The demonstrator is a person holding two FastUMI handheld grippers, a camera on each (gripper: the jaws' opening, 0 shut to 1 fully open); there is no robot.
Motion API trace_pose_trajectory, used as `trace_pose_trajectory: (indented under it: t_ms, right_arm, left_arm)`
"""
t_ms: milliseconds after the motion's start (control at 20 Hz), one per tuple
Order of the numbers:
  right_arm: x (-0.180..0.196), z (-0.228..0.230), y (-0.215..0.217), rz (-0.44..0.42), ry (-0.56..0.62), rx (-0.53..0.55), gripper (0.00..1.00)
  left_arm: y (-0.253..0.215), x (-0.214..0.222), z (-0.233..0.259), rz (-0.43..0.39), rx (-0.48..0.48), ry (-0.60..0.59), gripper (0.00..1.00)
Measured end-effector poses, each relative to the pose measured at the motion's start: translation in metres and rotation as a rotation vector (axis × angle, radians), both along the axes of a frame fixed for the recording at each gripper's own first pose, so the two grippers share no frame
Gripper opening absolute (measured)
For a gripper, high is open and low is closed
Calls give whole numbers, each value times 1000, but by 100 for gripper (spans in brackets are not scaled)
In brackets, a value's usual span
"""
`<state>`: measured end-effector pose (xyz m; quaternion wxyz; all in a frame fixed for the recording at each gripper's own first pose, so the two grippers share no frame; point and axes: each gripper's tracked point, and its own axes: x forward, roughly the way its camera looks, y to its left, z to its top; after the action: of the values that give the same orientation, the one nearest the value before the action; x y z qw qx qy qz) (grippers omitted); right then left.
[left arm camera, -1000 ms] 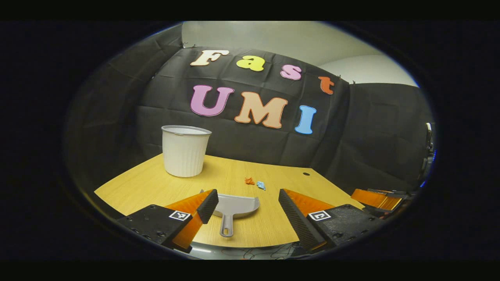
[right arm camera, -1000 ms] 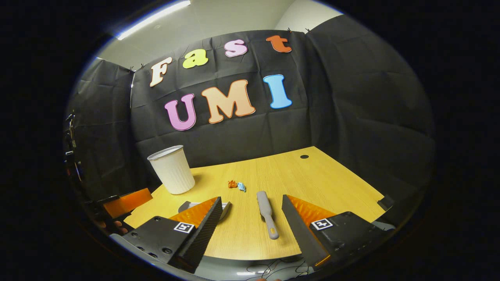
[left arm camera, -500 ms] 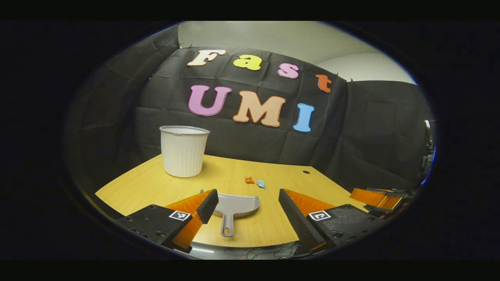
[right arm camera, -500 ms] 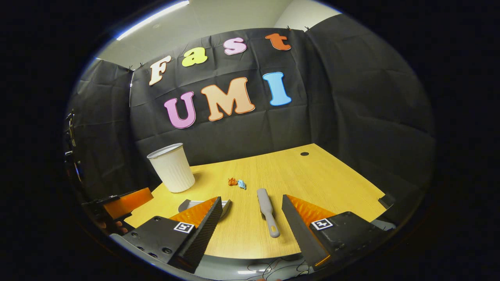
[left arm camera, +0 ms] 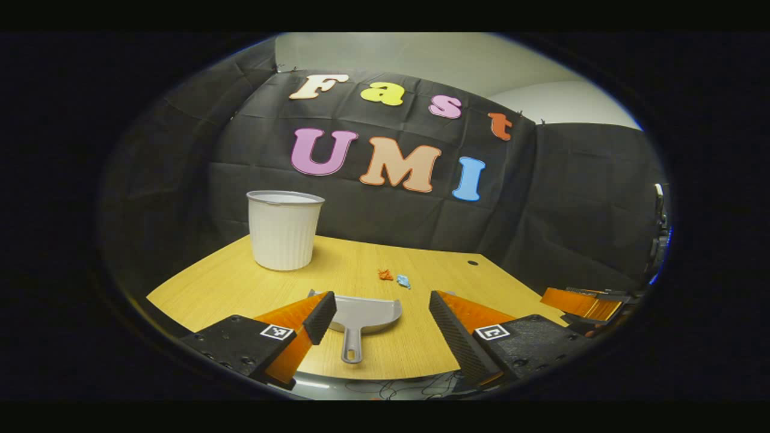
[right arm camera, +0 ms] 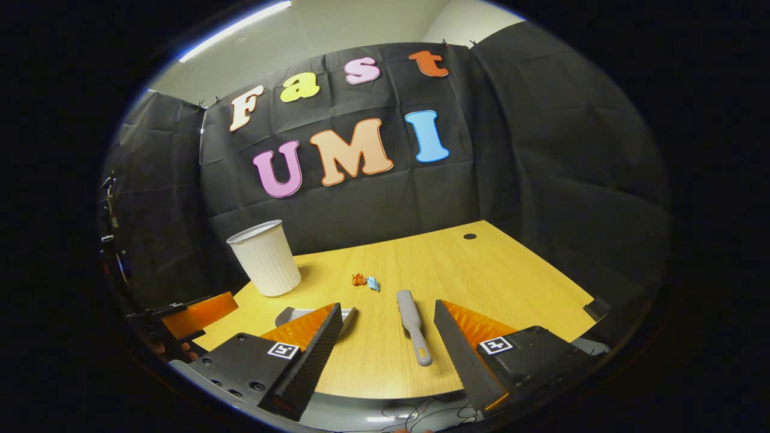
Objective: Pick up the small broom and dustpan from the desktop, sweep the trash into the dustpan with the broom, and then empty the trash into the garbage bin.
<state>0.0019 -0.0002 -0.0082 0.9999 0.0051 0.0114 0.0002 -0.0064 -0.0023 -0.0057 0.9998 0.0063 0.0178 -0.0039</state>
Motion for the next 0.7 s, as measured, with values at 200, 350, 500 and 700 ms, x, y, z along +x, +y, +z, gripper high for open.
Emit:
trace_pose_trajectory:
  t_ms: [200,350,500,700]
  right_arm:
    - [0,-3,-2,-6,10,17,92]
    - [0,-1,-3,-12,5,24,92]
    - [-1,-4,-3,-19,13,30,92]
    - [-5,-7,4,-36,18,38,92]
  left_arm:
    - [0,-2,-4,0,-4,18,94]
    - [2,-3,-7,0,-9,31,94]
    - [3,-4,-11,-1,-14,45,94]
    - [5,-6,-11,-31,-15,56,94]
